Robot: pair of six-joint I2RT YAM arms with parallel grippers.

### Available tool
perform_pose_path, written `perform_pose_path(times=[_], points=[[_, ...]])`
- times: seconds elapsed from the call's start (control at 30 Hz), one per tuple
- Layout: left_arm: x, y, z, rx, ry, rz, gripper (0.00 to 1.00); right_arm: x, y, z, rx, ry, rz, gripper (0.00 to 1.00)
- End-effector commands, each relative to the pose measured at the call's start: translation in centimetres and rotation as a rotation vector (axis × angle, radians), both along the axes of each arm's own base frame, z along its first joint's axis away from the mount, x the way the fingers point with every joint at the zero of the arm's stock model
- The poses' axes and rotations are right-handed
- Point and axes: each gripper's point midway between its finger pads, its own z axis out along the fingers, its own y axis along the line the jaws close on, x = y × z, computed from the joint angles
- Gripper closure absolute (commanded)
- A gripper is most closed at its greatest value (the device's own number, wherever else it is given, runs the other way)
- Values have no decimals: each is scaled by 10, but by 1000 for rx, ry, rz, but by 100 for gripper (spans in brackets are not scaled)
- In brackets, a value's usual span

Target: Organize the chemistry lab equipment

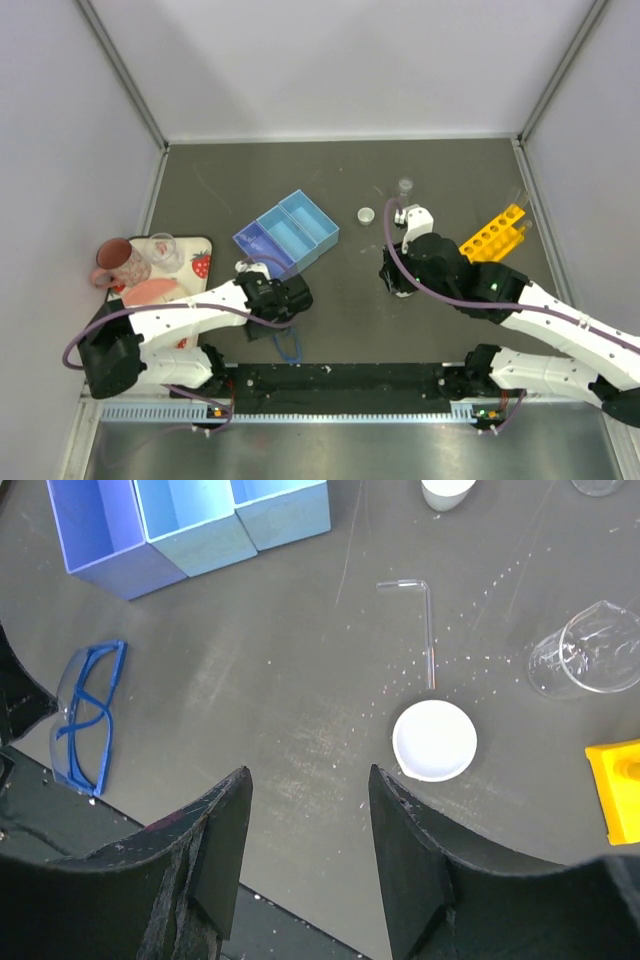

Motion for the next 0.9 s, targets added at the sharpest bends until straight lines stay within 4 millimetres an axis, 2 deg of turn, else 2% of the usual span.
perform_pose_path(times=[0.0, 0.27, 0.37, 0.87], points=[[22, -9, 10, 19, -78, 7, 44, -2, 3, 7, 37, -25, 14, 49], [38, -27, 24, -10, -104, -38, 44, -2, 2, 3, 29, -22, 15, 49], [42, -29, 27, -10, -111, -44, 44, -2, 2, 3, 30, -21, 12, 49], [56, -15, 16, 2, -98, -80, 46, -3, 6, -8, 27, 3, 16, 50]])
